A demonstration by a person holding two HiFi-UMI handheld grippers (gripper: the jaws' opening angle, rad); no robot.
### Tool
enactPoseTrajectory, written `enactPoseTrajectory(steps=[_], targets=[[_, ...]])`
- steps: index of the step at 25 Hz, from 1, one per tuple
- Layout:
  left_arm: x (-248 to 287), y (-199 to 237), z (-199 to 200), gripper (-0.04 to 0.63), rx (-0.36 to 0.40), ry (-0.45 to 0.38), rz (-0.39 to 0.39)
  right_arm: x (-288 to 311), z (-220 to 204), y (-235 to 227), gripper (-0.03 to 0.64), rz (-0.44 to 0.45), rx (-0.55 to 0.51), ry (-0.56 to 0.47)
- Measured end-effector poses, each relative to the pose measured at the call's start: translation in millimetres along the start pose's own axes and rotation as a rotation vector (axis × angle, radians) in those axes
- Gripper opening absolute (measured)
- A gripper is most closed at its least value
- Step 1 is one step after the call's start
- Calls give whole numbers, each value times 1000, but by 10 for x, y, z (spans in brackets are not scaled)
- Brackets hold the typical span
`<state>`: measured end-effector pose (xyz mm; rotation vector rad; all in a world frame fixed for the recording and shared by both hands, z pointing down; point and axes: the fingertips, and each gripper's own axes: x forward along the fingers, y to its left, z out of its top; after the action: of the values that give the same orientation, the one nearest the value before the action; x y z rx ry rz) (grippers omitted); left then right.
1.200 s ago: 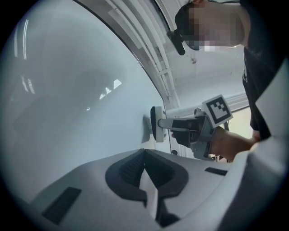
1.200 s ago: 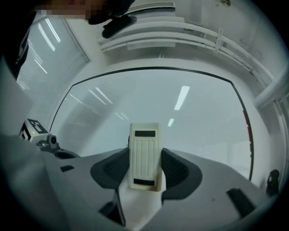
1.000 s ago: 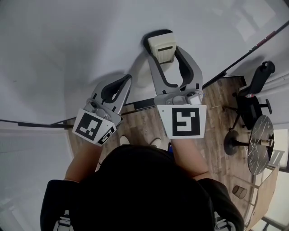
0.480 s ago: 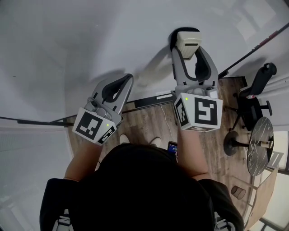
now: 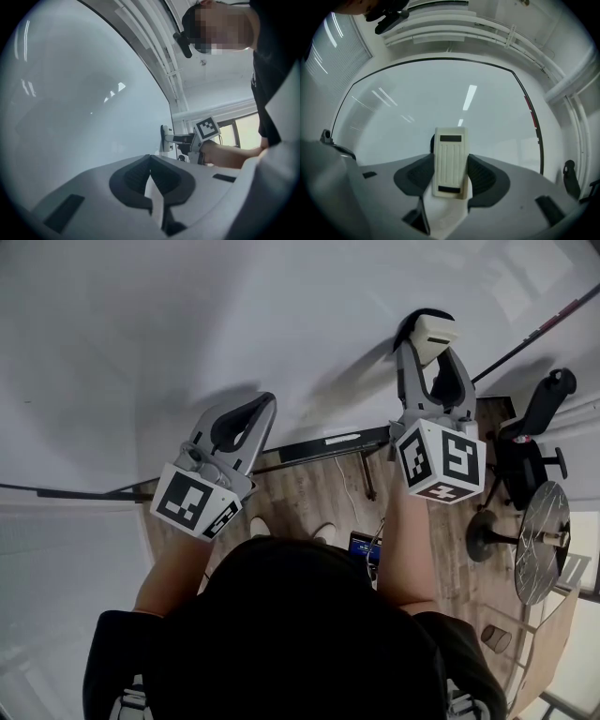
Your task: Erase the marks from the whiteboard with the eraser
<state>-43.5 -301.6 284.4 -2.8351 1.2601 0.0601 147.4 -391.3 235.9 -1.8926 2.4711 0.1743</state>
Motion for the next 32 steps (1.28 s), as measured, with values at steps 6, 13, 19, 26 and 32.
enactPoseTrajectory(steps=[6,13,19,26,32], targets=[[48,-59,-29,5,-3,8,-10,-81,-13,-53,224,19,5,-13],[56,-69,-60,5,-7,12,-23,-186,12,38,224,106,5,-20],[19,-73,-112,5,-11,11,-24,-479,-45,371,224,271,17,-42],[-58,-40,-208,5,-19,21,-21,-726,-319,714,224,398,20,2],[-80,-46,-131,5,-8,35,-42,-837,-442,756,224,443,74,55]])
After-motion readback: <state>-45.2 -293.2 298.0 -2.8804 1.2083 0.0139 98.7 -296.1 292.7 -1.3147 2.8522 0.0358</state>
